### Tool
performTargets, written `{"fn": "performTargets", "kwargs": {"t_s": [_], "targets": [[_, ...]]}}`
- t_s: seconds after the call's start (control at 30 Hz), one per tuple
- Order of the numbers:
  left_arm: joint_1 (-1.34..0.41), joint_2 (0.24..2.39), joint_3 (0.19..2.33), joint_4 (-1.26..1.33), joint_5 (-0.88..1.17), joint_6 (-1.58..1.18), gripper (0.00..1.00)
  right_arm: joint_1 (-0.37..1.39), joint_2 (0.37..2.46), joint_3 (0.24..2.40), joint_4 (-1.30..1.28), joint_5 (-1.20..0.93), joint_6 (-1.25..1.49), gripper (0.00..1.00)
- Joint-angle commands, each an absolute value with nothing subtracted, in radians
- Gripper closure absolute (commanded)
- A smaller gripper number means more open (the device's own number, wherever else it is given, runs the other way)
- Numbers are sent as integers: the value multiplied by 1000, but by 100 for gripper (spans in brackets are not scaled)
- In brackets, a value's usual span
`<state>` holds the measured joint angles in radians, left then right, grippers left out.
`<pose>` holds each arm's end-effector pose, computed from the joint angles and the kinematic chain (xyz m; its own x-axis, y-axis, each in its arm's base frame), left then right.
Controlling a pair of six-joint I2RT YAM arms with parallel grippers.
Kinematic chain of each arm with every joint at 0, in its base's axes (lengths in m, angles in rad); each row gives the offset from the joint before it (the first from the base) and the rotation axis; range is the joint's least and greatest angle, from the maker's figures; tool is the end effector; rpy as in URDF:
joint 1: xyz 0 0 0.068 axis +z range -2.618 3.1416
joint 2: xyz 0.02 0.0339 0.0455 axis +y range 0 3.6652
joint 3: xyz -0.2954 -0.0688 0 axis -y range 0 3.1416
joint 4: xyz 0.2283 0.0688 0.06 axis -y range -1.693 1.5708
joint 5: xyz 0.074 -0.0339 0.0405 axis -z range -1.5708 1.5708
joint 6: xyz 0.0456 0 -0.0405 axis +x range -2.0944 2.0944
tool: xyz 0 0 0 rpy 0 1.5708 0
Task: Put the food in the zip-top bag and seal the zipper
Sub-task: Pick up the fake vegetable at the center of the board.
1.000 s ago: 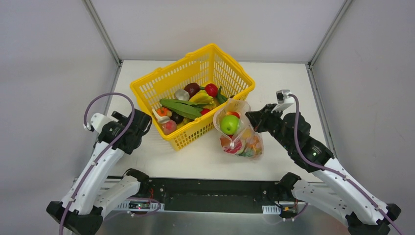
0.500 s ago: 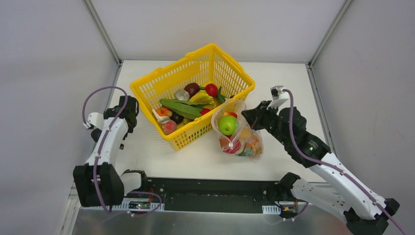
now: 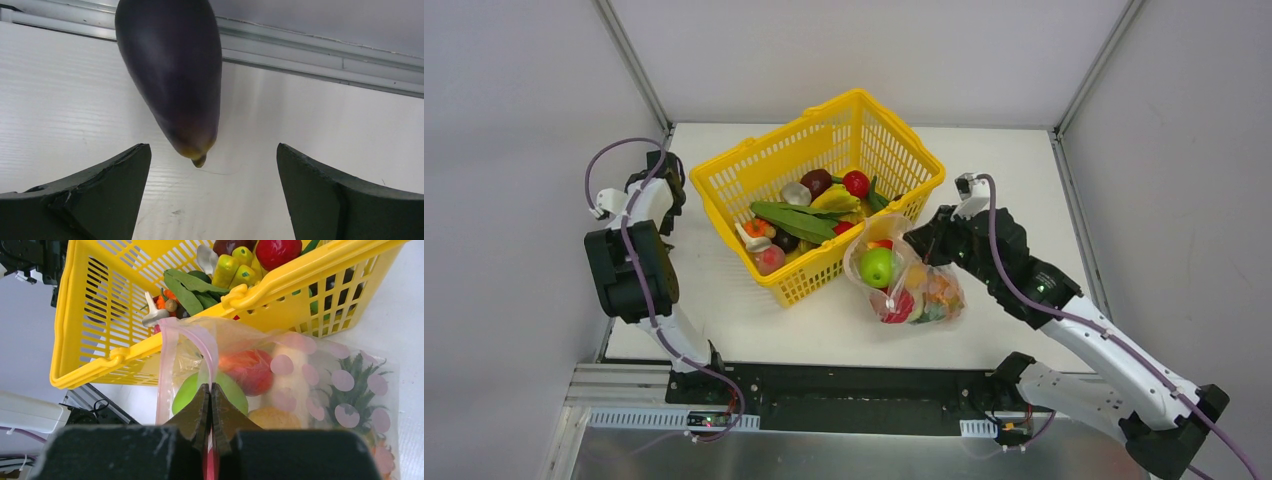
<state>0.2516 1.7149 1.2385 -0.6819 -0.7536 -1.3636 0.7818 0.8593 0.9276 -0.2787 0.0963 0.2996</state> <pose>0.3175 0.1138 0.2562 0.2551 -0.6713 -0.6959 -0.9603 -0.0920 -0.2634 0.1220 0.1149 0.3877 -0.3289 0.0874 -0.9403 -0.5626 0.7816 0.2694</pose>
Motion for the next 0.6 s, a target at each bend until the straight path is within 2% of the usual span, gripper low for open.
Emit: {"fn": "performTargets", "kwargs": {"t_s": [0.0,0.2,0.3,0.33,0.47,0.57], "targets": [[259,1755,1283,-700,-721,-1357,1,775,891,971,-277,72,337,97],[295,1733,1162,-571,-739,-1412,1,772,942,990,-293,45,336,97],[353,1823,1233,-576,-619,-1392,2,771,952,996,-304,43,328,97],[366,1857,1265,-572,-574,-1370,7,770,951,996,-304,42,327,97],[375,1965,1442,-658,-533,-1303,9,768,954,995,-310,37,326,97],[410,2004,1504,-694,-454,-1287,14,766,961,989,-308,31,332,97]]}}
